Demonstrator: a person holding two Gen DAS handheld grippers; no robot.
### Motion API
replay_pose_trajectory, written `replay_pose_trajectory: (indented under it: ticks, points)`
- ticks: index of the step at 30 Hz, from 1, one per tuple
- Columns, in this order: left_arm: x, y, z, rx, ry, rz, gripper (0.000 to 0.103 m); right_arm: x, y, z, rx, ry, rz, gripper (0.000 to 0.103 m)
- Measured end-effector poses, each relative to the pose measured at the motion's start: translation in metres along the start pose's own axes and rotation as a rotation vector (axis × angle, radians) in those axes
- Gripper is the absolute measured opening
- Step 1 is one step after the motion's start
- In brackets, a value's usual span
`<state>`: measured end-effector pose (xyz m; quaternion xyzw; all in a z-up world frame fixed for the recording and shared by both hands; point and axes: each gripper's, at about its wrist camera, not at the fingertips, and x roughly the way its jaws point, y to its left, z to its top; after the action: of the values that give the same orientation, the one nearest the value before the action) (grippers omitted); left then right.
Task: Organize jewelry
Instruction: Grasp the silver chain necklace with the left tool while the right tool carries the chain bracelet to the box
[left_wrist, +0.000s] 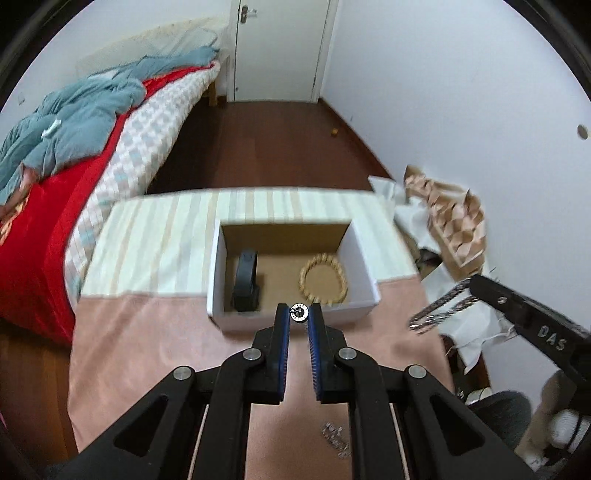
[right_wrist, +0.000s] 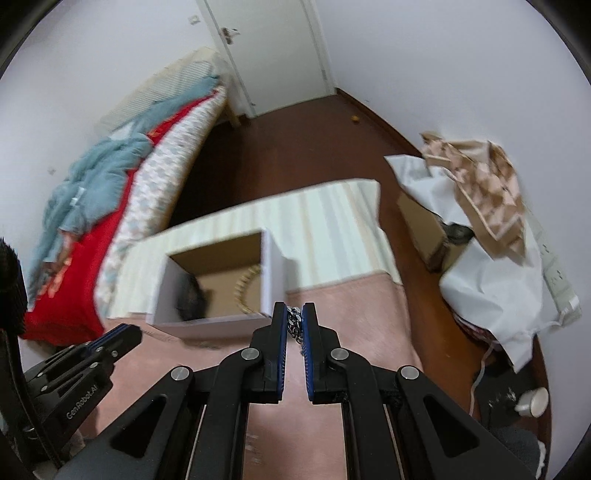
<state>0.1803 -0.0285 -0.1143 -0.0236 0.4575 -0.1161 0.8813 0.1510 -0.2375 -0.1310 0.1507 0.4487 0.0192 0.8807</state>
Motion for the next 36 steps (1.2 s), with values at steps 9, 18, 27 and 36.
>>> replay_pose_trajectory:
  ticks: [9,18,27,36]
  points:
    - [-0.011,0.011,0.067,0.008,-0.048,-0.033,0.007,0.003,0.046,0.061,-0.065,-0.024,0.102,0.008]
    - [0.053,0.031,0.095,0.014,0.083,-0.016,0.008,0.076,0.059,0.083,-0.067,0.137,0.120,0.008]
    - [0.088,0.041,0.096,-0.008,0.150,0.075,0.034,0.147,0.064,0.078,-0.123,0.343,0.114,0.017]
    - [0.061,0.054,0.079,-0.006,0.024,0.242,0.096,0.128,0.055,0.059,-0.191,0.249,-0.089,0.083]
